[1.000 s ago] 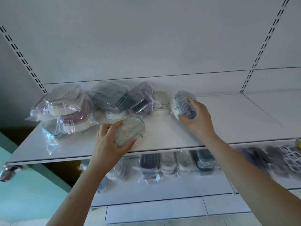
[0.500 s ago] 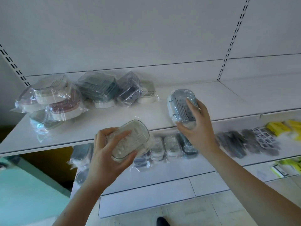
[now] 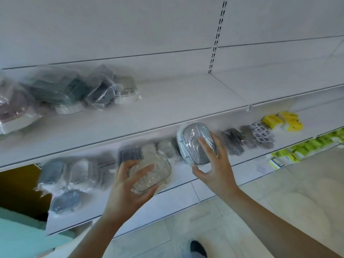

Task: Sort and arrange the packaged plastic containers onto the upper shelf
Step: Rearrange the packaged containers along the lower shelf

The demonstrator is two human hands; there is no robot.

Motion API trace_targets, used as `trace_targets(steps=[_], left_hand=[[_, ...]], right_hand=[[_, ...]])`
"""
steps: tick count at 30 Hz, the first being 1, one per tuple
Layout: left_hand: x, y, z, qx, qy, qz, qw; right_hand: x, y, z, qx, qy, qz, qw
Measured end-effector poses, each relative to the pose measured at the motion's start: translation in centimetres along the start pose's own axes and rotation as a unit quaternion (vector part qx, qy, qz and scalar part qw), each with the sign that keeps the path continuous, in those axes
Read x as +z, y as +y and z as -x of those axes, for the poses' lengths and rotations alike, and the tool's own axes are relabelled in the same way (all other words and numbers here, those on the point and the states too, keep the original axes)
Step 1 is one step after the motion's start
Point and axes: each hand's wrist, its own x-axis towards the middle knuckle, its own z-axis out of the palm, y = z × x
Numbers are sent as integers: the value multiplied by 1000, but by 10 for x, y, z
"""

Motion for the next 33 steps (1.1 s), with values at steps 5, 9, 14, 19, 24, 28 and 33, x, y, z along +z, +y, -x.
trace_targets(steps=[5,9,14,19,24,28,33], left_hand=[[36,-3,-15,-58,-3,-4,998],[69,-1,-26,-94,-4,3,996],[114,-1,-31,-164,27,2,986],[151,-2,-27,-257,44,-1,965],[176,-4,-25,-306,53,-9,950],[197,-5,-28,-342,54,-18,938],[215,-10,-33,-384,80,1,920]], right_hand=[[3,44,22,48,-48,3,998],[3,82,29,71,-88,-8,994],[3,125,29,104,-120,-22,987],[13,153,22,93,-165,-36,981],[35,169,17,86,-195,-46,976],[48,183,22,86,-215,-50,972],[60,190,26,82,-232,-68,967]])
